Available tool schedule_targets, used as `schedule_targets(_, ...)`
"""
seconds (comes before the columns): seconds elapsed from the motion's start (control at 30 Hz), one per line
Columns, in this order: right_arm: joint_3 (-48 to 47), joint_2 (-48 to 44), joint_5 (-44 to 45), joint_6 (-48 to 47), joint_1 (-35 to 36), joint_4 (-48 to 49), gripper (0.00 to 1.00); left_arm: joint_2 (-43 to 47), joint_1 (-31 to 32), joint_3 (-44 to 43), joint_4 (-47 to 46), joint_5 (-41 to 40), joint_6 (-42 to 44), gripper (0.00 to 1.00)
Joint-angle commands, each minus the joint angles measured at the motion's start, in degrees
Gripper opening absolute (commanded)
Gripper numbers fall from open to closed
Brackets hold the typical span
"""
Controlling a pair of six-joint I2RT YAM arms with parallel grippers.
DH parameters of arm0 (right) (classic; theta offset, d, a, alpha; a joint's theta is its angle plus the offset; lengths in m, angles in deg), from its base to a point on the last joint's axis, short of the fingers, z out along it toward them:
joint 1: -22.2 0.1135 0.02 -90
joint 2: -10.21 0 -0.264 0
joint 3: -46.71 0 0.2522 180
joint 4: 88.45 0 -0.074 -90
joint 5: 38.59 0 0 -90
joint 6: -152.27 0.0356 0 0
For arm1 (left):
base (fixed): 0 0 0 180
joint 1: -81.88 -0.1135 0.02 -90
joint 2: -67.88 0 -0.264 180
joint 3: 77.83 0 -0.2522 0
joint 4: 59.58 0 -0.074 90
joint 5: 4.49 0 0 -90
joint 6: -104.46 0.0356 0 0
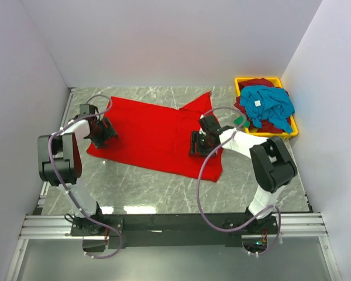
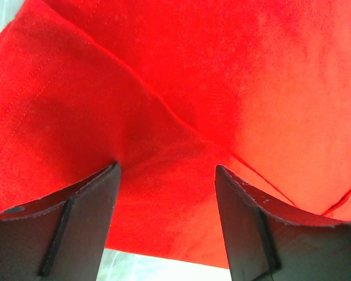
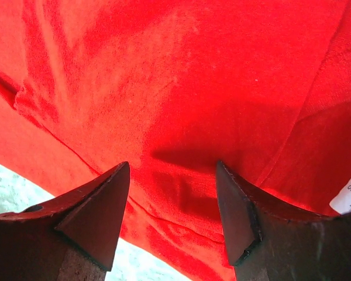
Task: Fold and stack the t-shirts
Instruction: Fold the tshirt
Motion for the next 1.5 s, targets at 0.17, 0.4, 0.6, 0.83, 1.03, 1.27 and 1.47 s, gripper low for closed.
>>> schedule_targets(0.17,12.7,-5.8,0.3,4.5,4.1,-5.4,0.68,6.7,0.0,10.8,8.3,-3.7,-1.1,0.73)
schedule_targets(0.4,19.4,-10.3,1.7,8.8,8.9,-5.4,0.68,14.1,0.0,16.7,10.2,-3.2,-2.4,0.73)
schedule_targets(0.6,19.8,-14.7,3.8,10.7,10.8,-7.5,0.68,17.9,0.0,15.8,12.4,-2.2,-2.9,0.73)
schedule_targets(0.83,11.2,-19.3,7.9,9.9,10.4,-15.1,0.68,18.8,0.0,7.3,16.1,-2.1,-2.4,0.73)
schedule_targets(1.03,0.1,-16.2,9.2,4.5,4.3,-17.4,0.69,12.4,0.0,-4.3,14.6,-2.2,-4.1,0.73)
schedule_targets(1.27,-16.5,-3.7,7.1,-1.8,-7.1,-16.6,0.68,0.1,-0.1,-20.1,14.3,-3.8,-4.3,0.73)
schedule_targets(1.47,-29.7,8.7,4.9,-2.1,-11.4,-16.3,0.65,-9.7,-0.1,-32.0,16.4,-3.3,-3.1,0.73)
